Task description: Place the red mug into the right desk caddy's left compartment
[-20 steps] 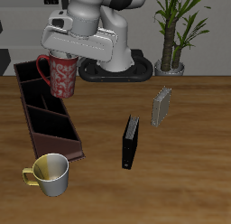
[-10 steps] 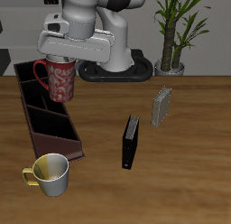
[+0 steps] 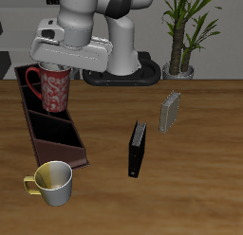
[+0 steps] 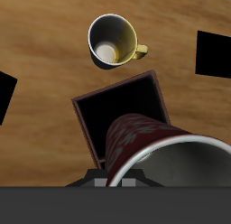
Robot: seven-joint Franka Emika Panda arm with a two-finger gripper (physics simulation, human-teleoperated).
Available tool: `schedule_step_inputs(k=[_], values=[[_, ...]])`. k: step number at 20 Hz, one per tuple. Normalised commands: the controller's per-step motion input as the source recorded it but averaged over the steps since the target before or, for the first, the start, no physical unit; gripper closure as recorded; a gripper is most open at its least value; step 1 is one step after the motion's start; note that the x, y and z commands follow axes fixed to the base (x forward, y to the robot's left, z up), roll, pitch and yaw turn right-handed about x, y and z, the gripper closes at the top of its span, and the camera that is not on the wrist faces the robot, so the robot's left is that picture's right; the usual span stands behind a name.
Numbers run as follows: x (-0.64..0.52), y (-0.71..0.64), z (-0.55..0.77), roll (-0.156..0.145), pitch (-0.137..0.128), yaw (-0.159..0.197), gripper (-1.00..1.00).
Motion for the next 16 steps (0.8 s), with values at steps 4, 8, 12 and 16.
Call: schedule_step_inputs(k=[4,8,12,16], values=[[0.12,-0.01,-0.19,-0.010,0.016,0.002,1.00],[0.12,0.05,-0.20,0.000,0.017,0.009,1.00],[0.11,0.03,-0.20,-0.002,0.005,0.012,1.00],[0.06,-0.05,-0.16,-0.018,-0.001,-0.011,1.00]])
